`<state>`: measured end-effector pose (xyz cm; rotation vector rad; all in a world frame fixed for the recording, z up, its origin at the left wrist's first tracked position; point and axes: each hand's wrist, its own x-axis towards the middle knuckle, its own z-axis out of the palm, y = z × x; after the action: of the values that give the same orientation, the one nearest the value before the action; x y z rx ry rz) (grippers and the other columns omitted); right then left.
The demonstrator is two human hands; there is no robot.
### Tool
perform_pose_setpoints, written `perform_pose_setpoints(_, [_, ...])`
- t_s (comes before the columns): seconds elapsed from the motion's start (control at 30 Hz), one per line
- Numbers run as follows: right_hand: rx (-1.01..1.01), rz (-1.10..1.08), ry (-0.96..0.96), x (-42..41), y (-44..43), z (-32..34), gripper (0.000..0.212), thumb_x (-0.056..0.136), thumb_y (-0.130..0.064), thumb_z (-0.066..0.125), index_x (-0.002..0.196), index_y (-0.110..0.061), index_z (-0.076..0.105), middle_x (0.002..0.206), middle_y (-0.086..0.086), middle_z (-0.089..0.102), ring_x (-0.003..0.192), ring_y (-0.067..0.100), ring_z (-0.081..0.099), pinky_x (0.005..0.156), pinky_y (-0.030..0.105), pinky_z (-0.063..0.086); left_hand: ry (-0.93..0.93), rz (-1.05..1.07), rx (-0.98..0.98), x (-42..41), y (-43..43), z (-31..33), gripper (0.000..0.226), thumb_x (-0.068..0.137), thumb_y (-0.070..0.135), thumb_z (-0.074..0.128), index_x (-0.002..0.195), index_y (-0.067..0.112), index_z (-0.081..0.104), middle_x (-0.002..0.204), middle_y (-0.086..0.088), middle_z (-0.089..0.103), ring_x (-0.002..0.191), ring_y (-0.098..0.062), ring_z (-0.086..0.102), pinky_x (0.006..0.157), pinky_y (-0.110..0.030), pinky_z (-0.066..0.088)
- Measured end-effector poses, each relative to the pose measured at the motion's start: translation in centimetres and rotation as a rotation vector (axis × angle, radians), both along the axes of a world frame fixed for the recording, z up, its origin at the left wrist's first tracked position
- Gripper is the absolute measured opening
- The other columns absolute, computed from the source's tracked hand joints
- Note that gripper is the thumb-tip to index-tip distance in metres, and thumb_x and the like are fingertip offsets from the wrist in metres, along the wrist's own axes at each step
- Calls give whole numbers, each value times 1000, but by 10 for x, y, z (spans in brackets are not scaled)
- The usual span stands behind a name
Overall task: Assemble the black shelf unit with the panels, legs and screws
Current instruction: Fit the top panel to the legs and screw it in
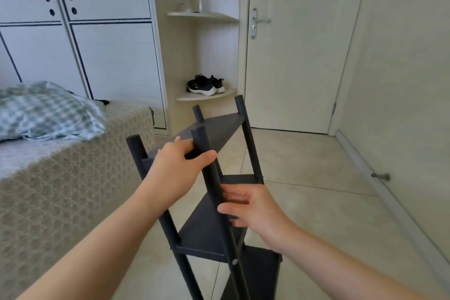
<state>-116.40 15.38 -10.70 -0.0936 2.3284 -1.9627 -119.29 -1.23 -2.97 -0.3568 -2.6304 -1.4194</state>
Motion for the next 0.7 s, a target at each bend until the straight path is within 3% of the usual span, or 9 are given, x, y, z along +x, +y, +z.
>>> perform_pose_setpoints(0.07, [-39,-28,9,13,3,-3,33,88,-2,67,114,-22,71,100,-6,76,97,10,71,88,35,58,58,-25,20,15,8,-4,11,95,35,63,85,38,66,93,24,62,139,-30,43,117,-61,26])
perform_pose_setpoints(0.13, [-51,-57,4,21,4,-7,34,87,-3,69,115,-21,71,100,-7,76,96,9,71,88,33,58,125,-43,51,25,13,-13,9,95,32,63,94,40,69,105,20,69,132,-17,51,116,-55,31])
perform_pose_setpoints(0.2, [-64,-72,-17,28,4,-11,33,86,-4,70,114,-22,71,100,-8,76,95,7,71,86,31,58,180,-37,108,33,16,-20,18,94,24,66,103,39,71,103,27,71,112,4,60,113,-37,40])
perform_pose_setpoints(0.27, [-79,-61,-27,33,3,-14,31,86,-4,71,112,-22,71,99,-8,76,94,8,72,82,28,59,217,-20,158,43,17,-22,27,91,14,69,115,26,72,97,30,71,99,14,61,92,-8,45])
perform_pose_setpoints(0.3, [-92,-53,-30,35,2,-15,31,86,-3,70,110,-22,72,97,-7,76,93,8,72,79,25,59,220,-18,171,48,16,-23,30,90,12,70,118,22,72,98,27,72,98,14,61,84,-2,44])
perform_pose_setpoints(0.37, [-101,-45,-31,37,0,-17,29,87,-3,69,108,-22,72,96,-8,76,92,7,72,75,21,58,238,-24,168,52,15,-25,33,89,12,71,120,21,71,105,21,73,101,13,62,88,-3,44])
perform_pose_setpoints(0.47, [-69,-39,-15,40,-3,-19,28,89,-8,67,110,-26,71,100,-11,75,97,5,70,83,23,57,246,-25,190,55,13,-27,31,88,12,72,116,24,72,103,21,74,101,12,63,87,-4,46])
perform_pose_setpoints(0.6, [1,7,5,43,-3,-20,31,92,-9,64,113,-31,69,105,-13,74,103,2,67,95,29,54,198,-31,256,53,8,-26,27,85,8,75,103,28,72,96,23,75,80,7,66,85,-21,50])
perform_pose_setpoints(0.7, [55,29,13,40,-1,-20,34,92,-11,65,115,-35,68,106,-18,73,106,1,65,103,34,49,173,-46,278,50,4,-25,29,84,6,76,102,28,72,96,19,76,85,4,68,95,-32,51])
